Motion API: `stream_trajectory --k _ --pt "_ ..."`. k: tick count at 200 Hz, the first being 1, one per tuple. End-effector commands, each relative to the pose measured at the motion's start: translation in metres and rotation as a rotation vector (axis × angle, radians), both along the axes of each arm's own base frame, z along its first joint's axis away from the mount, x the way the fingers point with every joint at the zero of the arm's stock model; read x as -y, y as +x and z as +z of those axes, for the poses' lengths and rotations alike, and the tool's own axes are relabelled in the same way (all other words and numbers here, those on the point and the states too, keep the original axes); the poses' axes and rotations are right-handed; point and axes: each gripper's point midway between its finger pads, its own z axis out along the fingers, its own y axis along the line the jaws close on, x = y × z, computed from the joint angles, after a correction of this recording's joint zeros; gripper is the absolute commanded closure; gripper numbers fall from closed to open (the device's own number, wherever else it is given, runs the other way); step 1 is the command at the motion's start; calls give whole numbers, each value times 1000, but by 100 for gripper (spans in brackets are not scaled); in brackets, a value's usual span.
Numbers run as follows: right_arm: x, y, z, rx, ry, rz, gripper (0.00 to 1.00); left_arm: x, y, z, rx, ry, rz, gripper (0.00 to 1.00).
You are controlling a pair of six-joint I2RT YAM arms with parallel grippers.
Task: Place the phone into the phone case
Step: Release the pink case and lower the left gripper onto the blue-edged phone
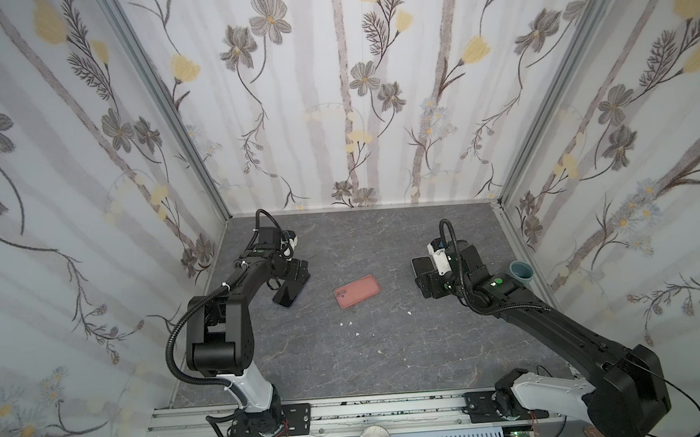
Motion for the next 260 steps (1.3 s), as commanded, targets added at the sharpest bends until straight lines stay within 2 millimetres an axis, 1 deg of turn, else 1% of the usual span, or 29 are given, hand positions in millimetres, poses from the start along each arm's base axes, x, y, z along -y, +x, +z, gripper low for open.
stream_trajectory --k 1,12,50,72,113,130,165,201,235,260 --pt "-3 3 8 27 7 16 13 -24 -6 -19 -64 34 111 3" --pt "-3 2 8 25 3 20 13 -26 -9 -27 -84 39 119 3" --pt "0 -1 7 19 -11 19 13 -20 -17 -45 -130 5 98 4" --pt "1 -2 7 19 -10 17 13 -14 -20 -47 -141 -27 88 5" --pt "-1 -2 8 17 -4 21 14 -5 -25 -45 -137 -68 57 6" --pt "-1 -2 10 23 -2 22 13 -6 -27 -44 -137 -58 57 7" --pt "-1 -4 7 15 -7 26 14 -4 -30 -45 -136 -33 38 9" --pt "1 -5 4 10 -19 26 13 -1 -38 -56 -170 0 15 11" --pt "0 -4 4 7 -18 31 14 3 -40 -61 -186 26 -7 13" --pt "-1 -4 4 7 -17 33 14 8 -47 -68 -208 65 -40 13"
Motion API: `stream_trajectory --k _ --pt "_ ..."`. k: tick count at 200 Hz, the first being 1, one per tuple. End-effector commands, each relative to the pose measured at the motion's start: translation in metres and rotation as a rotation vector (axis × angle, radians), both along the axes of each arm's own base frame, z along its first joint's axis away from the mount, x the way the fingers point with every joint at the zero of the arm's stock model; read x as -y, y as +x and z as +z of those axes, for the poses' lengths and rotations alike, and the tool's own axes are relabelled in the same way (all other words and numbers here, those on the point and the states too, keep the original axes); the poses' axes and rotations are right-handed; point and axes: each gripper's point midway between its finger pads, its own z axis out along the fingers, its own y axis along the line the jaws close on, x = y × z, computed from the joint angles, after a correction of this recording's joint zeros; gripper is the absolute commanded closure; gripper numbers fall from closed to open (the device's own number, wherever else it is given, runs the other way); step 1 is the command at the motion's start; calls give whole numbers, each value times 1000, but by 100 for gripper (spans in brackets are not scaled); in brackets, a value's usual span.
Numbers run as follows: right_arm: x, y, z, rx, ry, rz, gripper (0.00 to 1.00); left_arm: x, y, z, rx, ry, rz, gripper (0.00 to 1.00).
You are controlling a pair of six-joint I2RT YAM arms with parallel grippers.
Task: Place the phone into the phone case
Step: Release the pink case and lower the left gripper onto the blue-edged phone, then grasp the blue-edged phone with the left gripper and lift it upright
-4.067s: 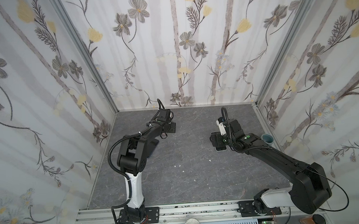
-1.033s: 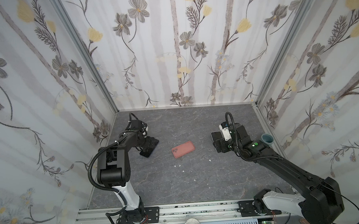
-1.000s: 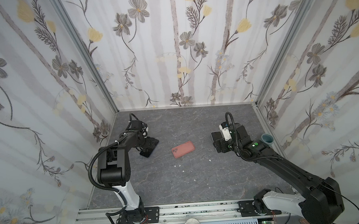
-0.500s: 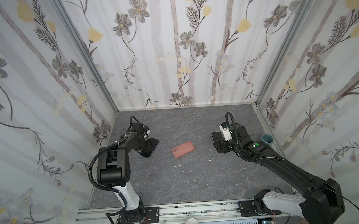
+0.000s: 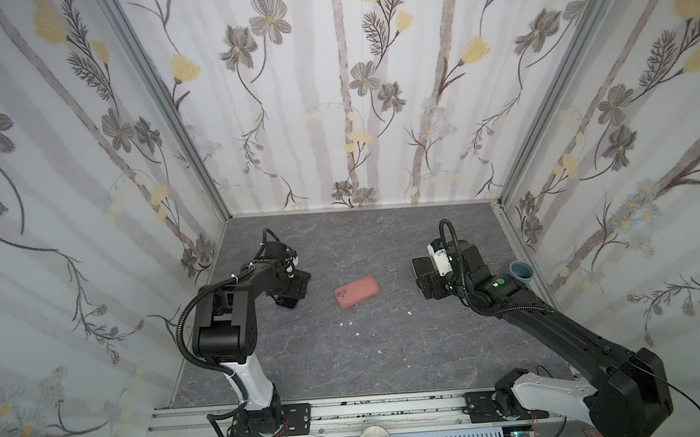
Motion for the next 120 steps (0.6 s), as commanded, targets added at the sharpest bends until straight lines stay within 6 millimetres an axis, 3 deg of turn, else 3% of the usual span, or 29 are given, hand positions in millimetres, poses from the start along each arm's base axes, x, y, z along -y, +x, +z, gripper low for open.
stream_trajectory --k 1,120 --pt "-2 0 1 1 1 11 14 3 -9 -7 -29 37 -44 14" --pt "-1 3 8 2 -15 1 15 8 -25 -42 -147 116 -103 42"
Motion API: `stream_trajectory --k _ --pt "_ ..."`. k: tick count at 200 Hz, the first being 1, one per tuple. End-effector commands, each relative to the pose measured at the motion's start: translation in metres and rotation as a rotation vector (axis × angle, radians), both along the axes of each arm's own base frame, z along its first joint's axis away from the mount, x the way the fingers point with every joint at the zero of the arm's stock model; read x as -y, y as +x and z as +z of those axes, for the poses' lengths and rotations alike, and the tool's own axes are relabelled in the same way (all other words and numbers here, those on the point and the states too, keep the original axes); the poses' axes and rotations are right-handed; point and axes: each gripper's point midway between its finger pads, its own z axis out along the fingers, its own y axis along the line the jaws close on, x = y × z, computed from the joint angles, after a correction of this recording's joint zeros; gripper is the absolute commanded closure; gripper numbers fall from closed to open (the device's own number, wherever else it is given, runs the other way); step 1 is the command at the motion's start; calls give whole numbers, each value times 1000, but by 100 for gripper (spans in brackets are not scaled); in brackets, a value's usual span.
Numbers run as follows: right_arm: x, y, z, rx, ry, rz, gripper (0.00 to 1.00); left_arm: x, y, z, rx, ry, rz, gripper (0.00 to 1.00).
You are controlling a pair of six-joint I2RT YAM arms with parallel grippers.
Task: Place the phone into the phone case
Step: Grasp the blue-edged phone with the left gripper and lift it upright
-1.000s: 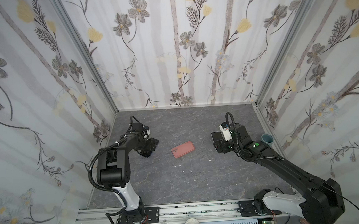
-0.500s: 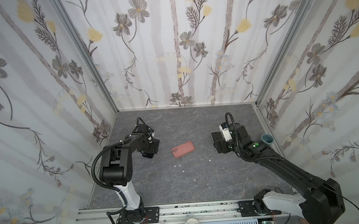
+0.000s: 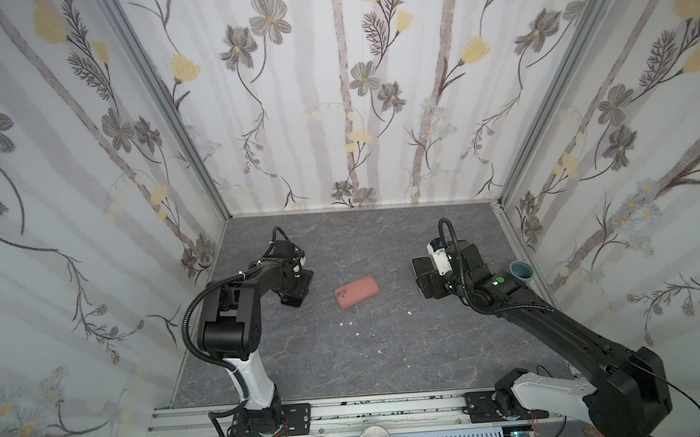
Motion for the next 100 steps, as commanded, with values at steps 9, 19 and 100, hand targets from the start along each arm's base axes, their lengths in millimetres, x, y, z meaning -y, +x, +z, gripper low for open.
stream_trajectory --k 9,19,100 --pt "1 2 4 8 -12 -2 15 1 -24 -26 -123 27 -23 44" --pt "-1 3 4 9 -9 -1 15 4 -22 -25 -124 12 -22 47" --pt "-11 12 8 -8 -7 -4 17 12 6 7 -45 -76 79 53"
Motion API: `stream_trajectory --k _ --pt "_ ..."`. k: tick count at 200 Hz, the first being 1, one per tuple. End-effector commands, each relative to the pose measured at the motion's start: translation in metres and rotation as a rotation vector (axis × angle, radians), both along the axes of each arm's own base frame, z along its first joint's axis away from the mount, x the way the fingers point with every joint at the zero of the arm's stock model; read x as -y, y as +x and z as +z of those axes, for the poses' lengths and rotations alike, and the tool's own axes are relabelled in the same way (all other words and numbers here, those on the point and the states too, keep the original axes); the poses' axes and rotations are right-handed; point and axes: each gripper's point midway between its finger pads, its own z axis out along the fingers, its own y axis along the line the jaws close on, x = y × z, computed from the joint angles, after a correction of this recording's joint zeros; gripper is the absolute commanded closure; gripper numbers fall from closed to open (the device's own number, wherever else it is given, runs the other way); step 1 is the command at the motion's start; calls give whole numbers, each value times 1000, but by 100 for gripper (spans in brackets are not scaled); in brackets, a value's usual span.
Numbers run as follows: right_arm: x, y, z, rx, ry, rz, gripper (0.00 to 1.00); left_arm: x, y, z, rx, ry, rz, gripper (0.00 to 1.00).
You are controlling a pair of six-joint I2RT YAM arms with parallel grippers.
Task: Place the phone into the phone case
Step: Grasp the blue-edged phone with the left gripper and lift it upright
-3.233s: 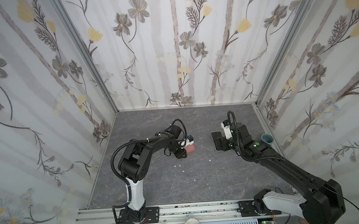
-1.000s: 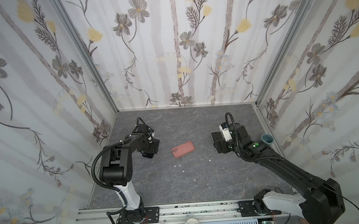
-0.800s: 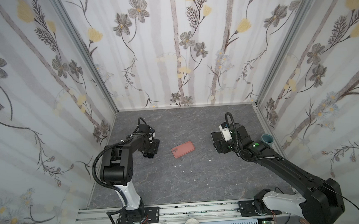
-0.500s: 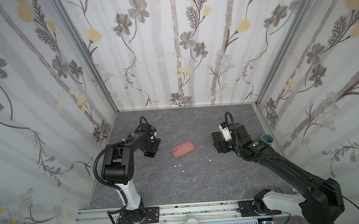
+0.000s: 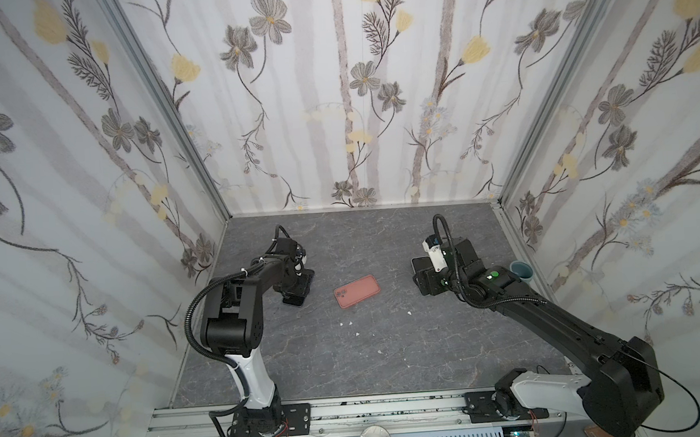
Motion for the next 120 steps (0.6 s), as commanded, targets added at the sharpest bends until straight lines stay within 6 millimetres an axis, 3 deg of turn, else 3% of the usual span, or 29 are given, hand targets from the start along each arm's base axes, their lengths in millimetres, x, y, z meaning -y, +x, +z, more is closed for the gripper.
stream_trajectory --k 1,120 --pt "-1 4 7 10 5 -15 17 6 -2 -2 -38 -57 48 53" --pt "-3 9 20 56 21 -37 18 2 13 24 72 -71 79 56"
